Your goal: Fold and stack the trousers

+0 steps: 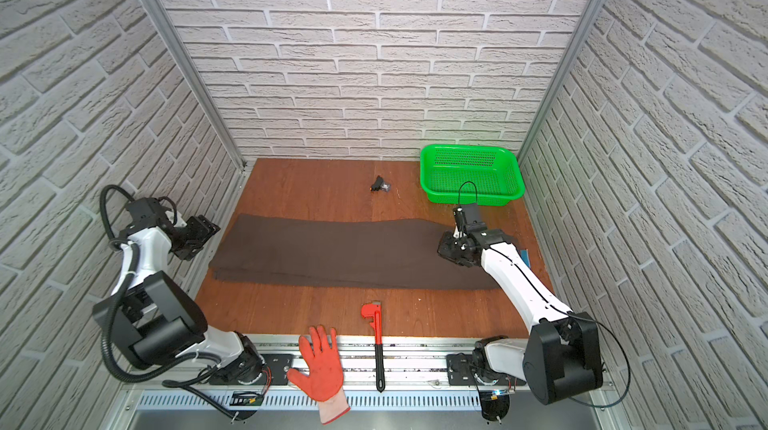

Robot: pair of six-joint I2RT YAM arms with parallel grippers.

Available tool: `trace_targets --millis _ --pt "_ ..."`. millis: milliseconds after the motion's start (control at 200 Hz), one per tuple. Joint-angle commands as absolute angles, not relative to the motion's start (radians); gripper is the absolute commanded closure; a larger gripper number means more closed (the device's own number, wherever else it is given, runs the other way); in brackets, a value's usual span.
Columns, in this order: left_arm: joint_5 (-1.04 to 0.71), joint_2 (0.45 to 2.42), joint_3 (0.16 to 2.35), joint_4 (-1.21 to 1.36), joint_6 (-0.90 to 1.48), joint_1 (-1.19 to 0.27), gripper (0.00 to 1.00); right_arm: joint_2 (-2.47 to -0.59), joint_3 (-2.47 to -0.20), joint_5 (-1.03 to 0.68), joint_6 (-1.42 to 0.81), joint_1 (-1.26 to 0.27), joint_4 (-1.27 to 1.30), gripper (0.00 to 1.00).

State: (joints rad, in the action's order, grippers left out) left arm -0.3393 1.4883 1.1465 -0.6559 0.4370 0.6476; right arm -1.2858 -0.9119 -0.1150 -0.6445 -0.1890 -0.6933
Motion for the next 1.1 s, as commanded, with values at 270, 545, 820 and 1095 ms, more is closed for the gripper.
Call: trace_targets --millis 270,545,820,1095 --pt "-0.436 1.638 1.039 -0.511 0.424 0.733 0.34 -1.479 -0.953 -0.049 -0.713 -0.339 -0.574 0.69" --pt "-0.372 1.717 1.085 -0.57 0.393 0.775 0.43 -1.518 -0.976 -0.038 -0.742 -0.396 -0.558 0.7" --pt "-0.347 1.751 1.088 -0.561 0.38 0.778 0.39 -1.519 -0.992 -0.026 -0.746 -0.417 -0.567 0.71" --pt "-0.38 1.806 1.088 -0.546 0.384 0.762 0.47 -1.506 -0.98 -0.02 -0.751 -0.42 -0.571 0.71"
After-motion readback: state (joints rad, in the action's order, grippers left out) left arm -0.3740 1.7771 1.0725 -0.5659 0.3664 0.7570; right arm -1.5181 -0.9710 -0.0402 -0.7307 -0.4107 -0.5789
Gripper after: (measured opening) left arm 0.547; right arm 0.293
